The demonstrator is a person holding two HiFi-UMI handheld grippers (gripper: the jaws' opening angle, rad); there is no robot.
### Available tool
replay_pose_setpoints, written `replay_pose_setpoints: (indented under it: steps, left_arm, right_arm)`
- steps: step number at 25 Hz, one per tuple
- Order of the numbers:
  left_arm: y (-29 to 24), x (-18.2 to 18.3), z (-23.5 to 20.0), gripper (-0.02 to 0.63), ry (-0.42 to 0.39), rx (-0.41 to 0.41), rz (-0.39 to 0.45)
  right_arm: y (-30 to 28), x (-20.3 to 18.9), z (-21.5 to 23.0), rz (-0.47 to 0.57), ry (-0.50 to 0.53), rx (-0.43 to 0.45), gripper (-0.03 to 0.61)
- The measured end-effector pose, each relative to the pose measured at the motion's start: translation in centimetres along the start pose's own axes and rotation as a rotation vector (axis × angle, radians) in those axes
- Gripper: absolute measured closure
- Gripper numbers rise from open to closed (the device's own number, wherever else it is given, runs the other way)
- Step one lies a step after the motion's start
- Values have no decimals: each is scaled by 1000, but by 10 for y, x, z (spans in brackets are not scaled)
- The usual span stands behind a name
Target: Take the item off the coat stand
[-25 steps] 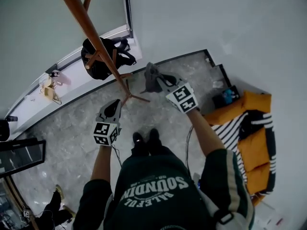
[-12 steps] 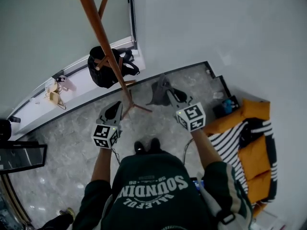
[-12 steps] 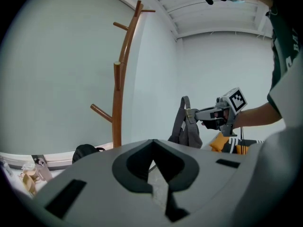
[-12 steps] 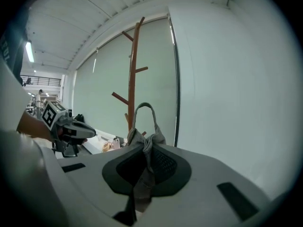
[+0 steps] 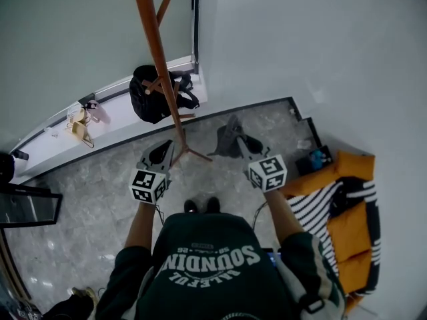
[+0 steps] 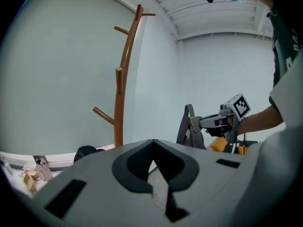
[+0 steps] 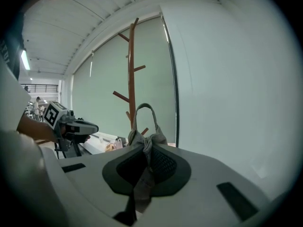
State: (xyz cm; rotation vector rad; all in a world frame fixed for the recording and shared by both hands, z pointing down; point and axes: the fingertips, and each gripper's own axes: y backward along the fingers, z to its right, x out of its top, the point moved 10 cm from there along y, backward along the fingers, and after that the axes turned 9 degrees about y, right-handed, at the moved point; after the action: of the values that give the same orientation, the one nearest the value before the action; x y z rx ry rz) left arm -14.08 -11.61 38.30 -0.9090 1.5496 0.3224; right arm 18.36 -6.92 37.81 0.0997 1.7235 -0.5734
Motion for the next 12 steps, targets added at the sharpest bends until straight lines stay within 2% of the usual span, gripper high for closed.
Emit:
replay_pose_setpoints:
  steps: [12]
  left_arm:
    - [2,1,0,614,-3,-6,7]
  right_arm:
    - [4,10,-4,6,28,2,568]
